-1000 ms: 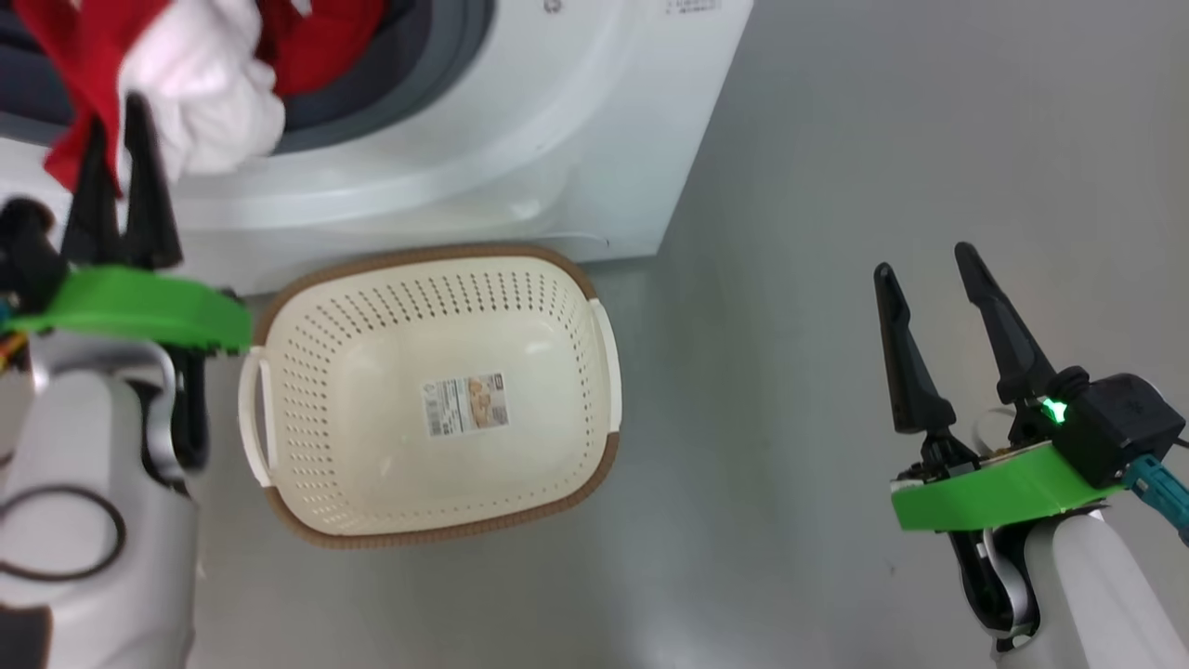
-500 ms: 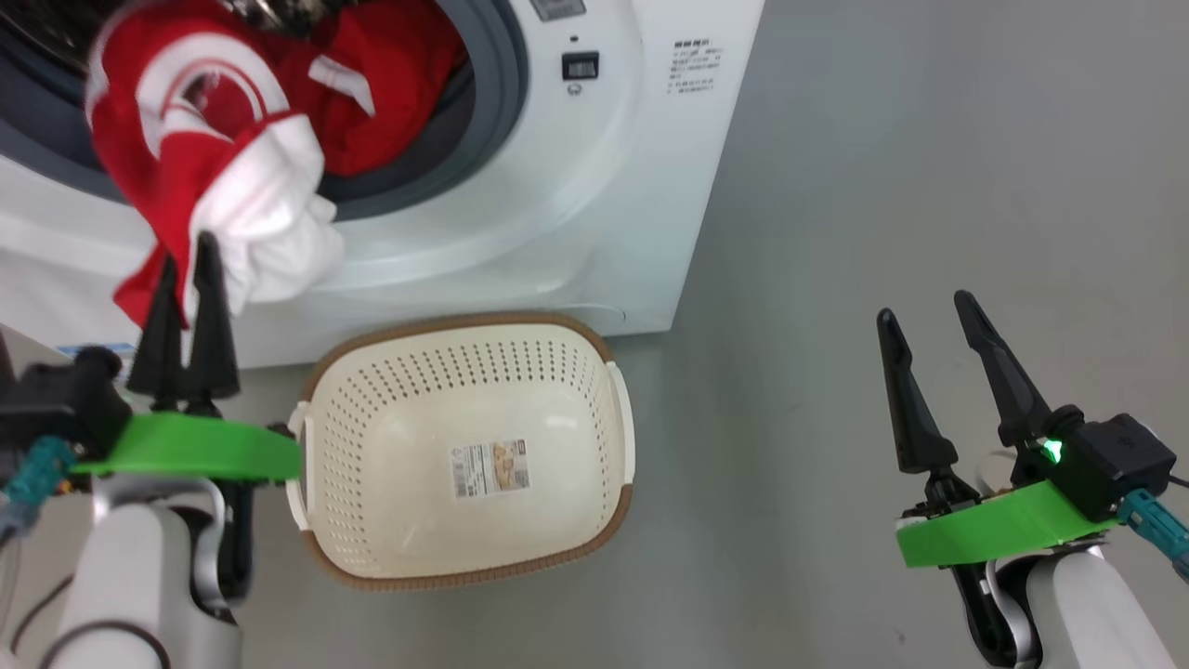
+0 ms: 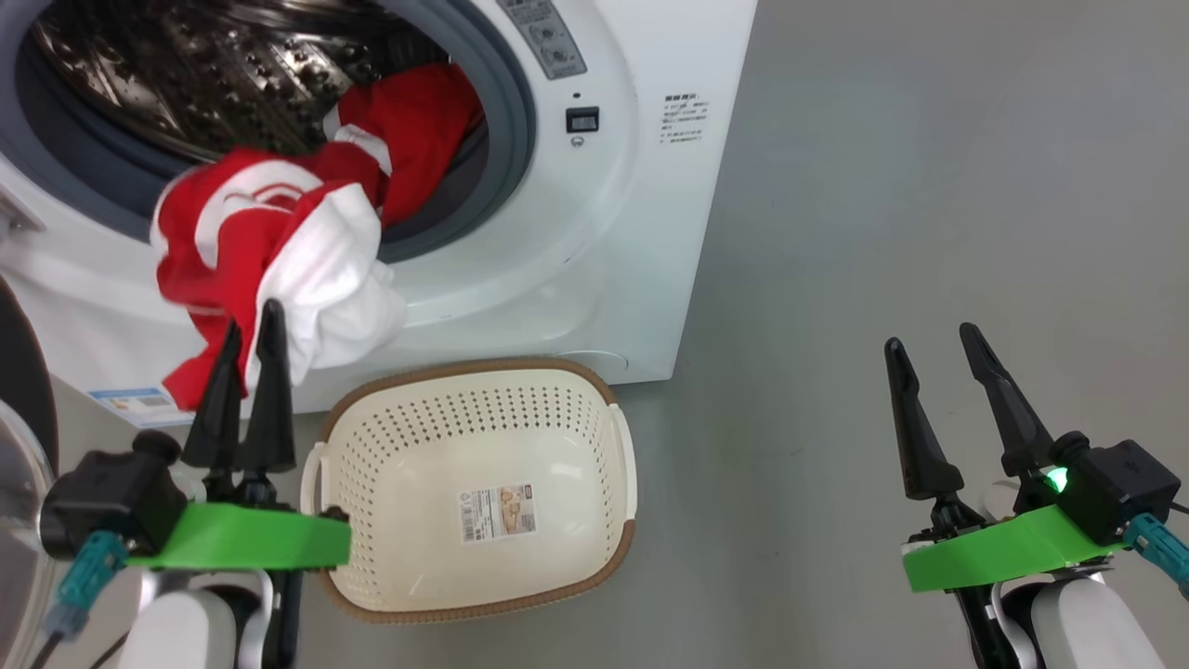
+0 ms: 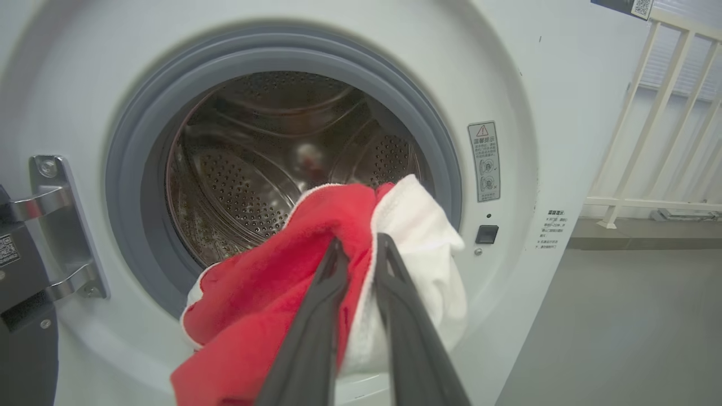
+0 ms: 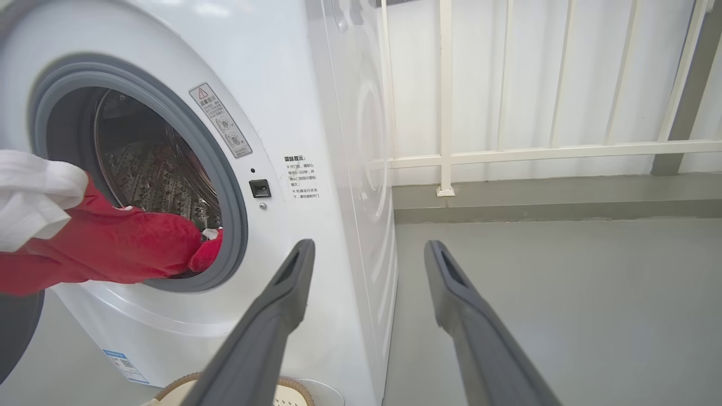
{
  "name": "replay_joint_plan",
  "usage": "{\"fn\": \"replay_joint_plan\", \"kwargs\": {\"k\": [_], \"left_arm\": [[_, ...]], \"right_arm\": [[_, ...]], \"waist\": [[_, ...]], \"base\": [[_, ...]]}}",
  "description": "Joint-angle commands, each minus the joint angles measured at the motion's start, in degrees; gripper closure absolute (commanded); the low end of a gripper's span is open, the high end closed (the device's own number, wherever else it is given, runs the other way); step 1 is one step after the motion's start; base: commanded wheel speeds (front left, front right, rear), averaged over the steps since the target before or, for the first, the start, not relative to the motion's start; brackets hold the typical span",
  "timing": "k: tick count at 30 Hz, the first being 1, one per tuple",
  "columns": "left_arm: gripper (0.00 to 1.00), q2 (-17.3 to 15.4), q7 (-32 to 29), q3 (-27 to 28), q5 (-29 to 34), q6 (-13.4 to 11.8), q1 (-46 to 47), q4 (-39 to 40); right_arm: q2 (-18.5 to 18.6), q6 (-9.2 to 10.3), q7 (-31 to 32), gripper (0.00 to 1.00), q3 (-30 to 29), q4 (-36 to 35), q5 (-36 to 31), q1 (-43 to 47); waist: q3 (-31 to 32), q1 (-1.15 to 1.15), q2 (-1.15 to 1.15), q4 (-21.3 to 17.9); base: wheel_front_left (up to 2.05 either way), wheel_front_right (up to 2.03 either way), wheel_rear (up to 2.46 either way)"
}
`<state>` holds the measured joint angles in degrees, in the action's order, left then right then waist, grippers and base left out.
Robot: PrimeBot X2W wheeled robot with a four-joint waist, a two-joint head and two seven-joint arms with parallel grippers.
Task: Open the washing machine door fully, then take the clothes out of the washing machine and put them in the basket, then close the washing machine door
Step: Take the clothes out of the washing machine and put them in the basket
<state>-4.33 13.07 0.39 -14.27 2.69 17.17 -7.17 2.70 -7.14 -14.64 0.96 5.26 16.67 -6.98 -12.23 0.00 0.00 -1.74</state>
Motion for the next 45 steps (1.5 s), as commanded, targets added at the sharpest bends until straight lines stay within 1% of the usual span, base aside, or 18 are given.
{"fn": "replay_joint_plan", "kwargs": {"k": [1,4,8,12,15,19,28,31,32,33,40,45], "left_arm": [[1.0,-0.7,-0.5,1.4,-0.3,-0.6,-0.8,3.6],[1.0,-0.3,-2.0,0.5,-0.8,-1.0,-2.2,7.0],[1.0,0.1,-3.5,-0.5,-1.8,-1.2,-3.1,8.8],[1.0,0.4,-4.6,-1.7,-3.0,-1.3,-3.0,8.4],[1.0,0.7,-5.0,-2.9,-3.5,-1.5,-2.2,5.2],[1.0,0.9,-3.6,-3.8,-4.6,-0.9,0.5,-3.0],[1.0,1.3,0.0,-6.0,-6.9,0.9,9.8,-25.4],[1.0,1.3,0.5,-6.7,-8.0,1.4,13.0,-33.1],[1.0,1.4,0.8,-6.9,-8.4,1.7,15.2,-37.7],[1.0,1.4,1.0,-7.0,-8.5,1.8,16.2,-39.9],[1.0,1.4,1.3,-6.8,-10.4,2.4,22.7,-53.5],[1.0,1.1,-1.1,-7.0,-10.9,2.1,26.9,-61.0]], "right_arm": [[0.2,-0.35,-0.4,0.0,1.3,-1.4,0.4,0.3],[0.2,-0.35,-0.4,0.0,1.3,-1.7,0.4,0.5],[0.2,-0.35,-0.4,0.0,1.4,-2.1,0.5,0.3],[0.2,-0.35,-0.4,0.0,1.2,-2.4,0.5,0.1],[0.2,-0.35,-0.4,0.0,1.3,-2.4,0.6,-0.3],[0.2,-0.35,-0.4,0.0,1.7,-2.5,0.6,-1.1],[0.2,-0.35,-0.4,0.0,2.5,-2.4,0.6,-3.3],[0.2,-0.35,-0.4,0.0,3.1,-2.3,0.8,-4.0],[0.2,-0.35,-0.4,0.0,3.5,-2.1,1.0,-4.5],[0.2,-0.35,-0.4,0.0,3.6,-2.0,1.2,-4.7],[0.2,-0.35,-0.4,0.0,4.1,-1.7,1.8,-5.8],[0.2,-0.35,-0.4,0.0,4.7,-1.6,2.3,-6.7]], "waist": [[0.4,0.0,0.0,-0.3],[0.1,0.0,0.0,-0.4],[-0.8,0.0,0.0,-0.8],[-1.8,0.0,0.0,-0.9],[-3.1,0.0,0.0,-1.0],[-4.8,0.0,0.0,-1.2],[-8.7,0.0,0.0,-2.0],[-9.9,0.0,0.0,-2.7],[-10.8,0.0,0.0,-3.3],[-11.2,0.0,0.0,-3.6],[-14.2,0.0,0.0,-5.6],[-17.4,0.0,0.0,-7.1]], "base": [[0.0,0.0,0.0],[0.0,0.0,0.0],[0.0,0.0,0.0],[0.0,0.0,0.0],[0.0,0.0,0.0],[0.0,0.0,0.0],[0.0,0.0,0.0],[0.0,0.0,0.0],[0.0,0.0,0.0],[0.0,0.0,0.0],[0.0,0.0,0.0],[0.0,0.0,0.0]]}}
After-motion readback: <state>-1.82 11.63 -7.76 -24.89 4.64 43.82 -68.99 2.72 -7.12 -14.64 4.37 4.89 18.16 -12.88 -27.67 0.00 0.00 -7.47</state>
